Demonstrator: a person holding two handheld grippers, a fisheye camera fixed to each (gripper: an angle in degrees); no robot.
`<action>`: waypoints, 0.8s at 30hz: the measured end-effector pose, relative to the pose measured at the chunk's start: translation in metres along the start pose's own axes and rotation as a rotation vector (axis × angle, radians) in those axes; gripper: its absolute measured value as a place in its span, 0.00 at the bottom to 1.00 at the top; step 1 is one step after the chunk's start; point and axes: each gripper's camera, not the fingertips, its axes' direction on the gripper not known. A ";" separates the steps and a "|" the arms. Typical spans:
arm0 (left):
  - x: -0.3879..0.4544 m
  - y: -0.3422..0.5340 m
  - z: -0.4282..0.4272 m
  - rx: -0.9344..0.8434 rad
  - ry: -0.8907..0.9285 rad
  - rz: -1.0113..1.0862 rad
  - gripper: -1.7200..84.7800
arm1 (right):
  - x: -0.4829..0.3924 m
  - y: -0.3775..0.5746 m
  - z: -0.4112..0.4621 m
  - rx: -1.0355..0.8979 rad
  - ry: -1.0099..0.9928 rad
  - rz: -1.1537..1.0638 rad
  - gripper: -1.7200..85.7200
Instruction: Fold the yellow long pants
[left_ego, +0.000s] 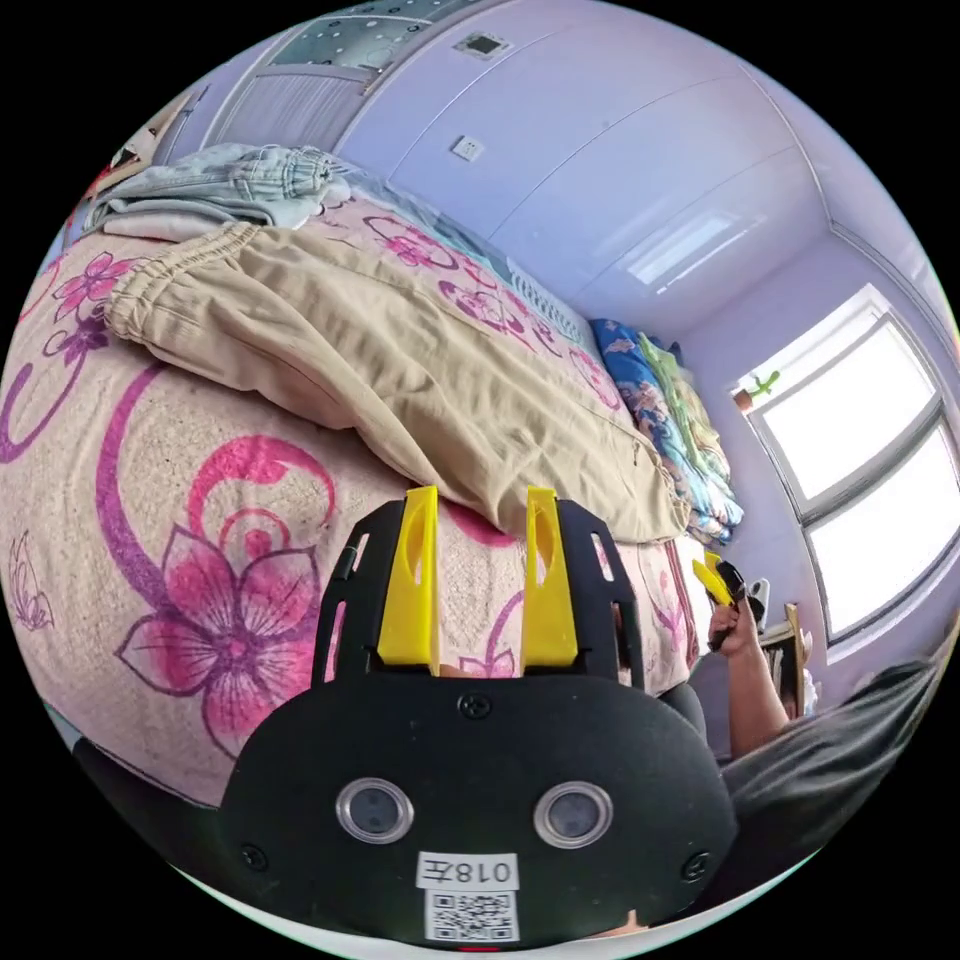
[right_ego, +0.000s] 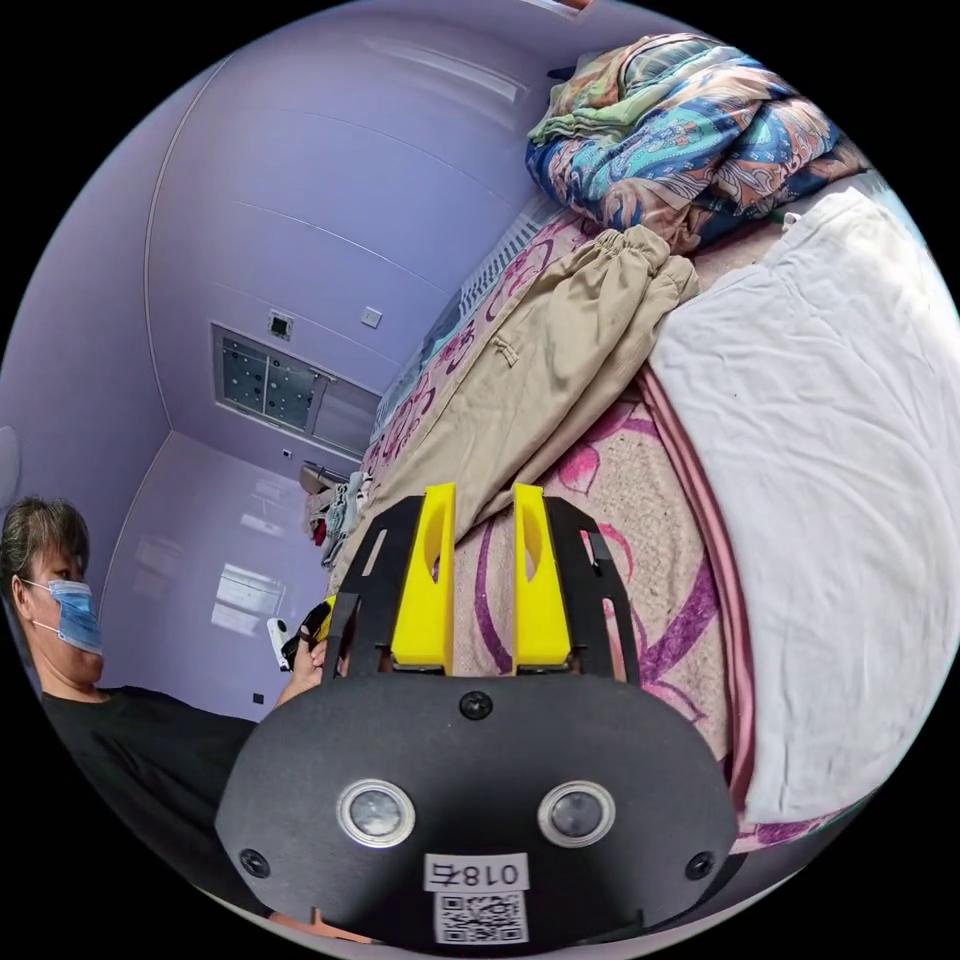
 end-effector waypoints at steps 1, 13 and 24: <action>0.001 -0.011 0.000 -0.003 0.058 -0.047 0.18 | -0.001 0.006 0.000 -0.003 -0.006 0.000 0.12; 0.064 -0.103 0.002 -0.232 0.196 -0.188 0.10 | -0.005 0.031 -0.008 -0.009 -0.028 -0.006 0.11; 0.083 -0.157 -0.107 -0.089 0.316 -0.421 0.01 | 0.012 -0.040 0.010 0.029 0.129 0.032 0.15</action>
